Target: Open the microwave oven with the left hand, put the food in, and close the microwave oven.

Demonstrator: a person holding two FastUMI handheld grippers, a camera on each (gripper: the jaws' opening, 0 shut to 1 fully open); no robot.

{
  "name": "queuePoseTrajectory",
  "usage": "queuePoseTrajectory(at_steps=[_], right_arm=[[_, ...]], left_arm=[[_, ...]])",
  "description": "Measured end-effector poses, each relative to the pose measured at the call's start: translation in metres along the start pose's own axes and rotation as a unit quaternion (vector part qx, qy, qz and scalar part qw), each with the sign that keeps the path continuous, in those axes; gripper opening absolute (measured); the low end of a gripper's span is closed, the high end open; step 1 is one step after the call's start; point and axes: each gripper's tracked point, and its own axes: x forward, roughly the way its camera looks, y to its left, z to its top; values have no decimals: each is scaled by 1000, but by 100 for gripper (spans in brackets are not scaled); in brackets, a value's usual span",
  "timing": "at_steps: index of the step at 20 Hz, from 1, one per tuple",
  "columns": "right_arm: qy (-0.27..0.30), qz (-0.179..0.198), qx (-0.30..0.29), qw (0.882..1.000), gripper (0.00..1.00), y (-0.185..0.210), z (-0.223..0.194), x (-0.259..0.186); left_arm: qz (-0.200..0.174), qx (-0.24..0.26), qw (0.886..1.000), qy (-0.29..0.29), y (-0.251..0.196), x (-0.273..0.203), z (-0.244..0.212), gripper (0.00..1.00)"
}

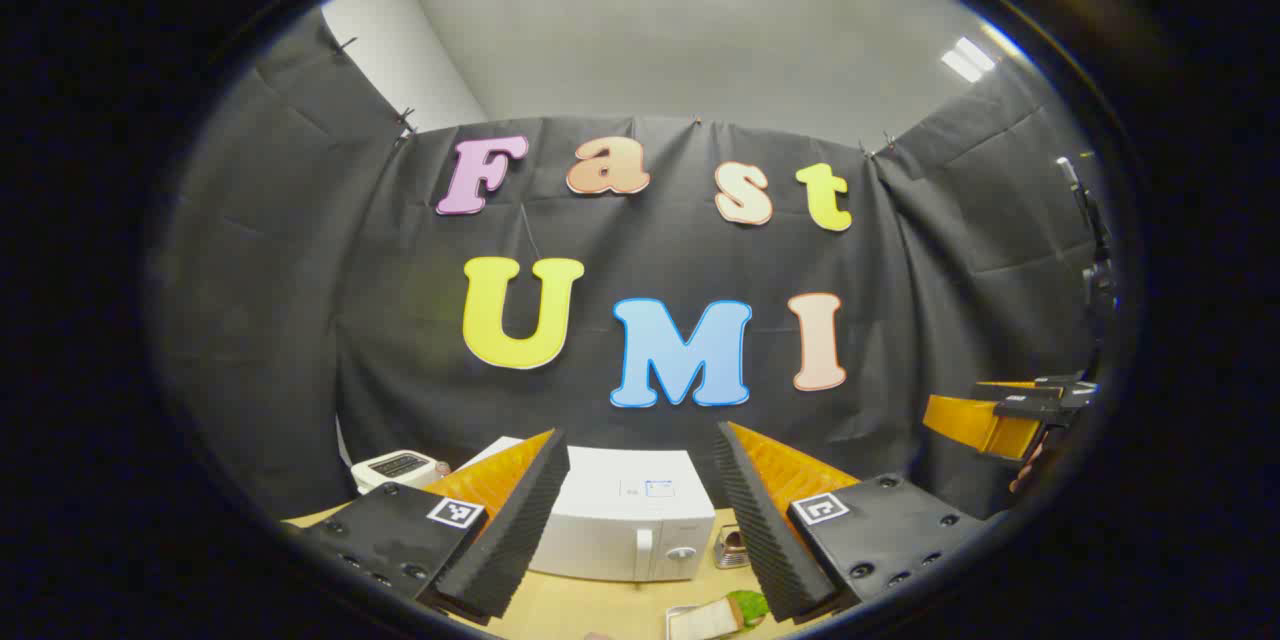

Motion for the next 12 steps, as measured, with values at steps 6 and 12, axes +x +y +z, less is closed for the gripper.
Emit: queuePoseTrajectory(at_steps=[6,12], right_arm=[[19,-6,-13,1000,97,46,-6,-2],[15,-32,-25,999,94,71,-11,-9]], left_arm=[[-36,14,999,1,26,5,1,94],[-78,-15,997,8,40,8,-10,94]])
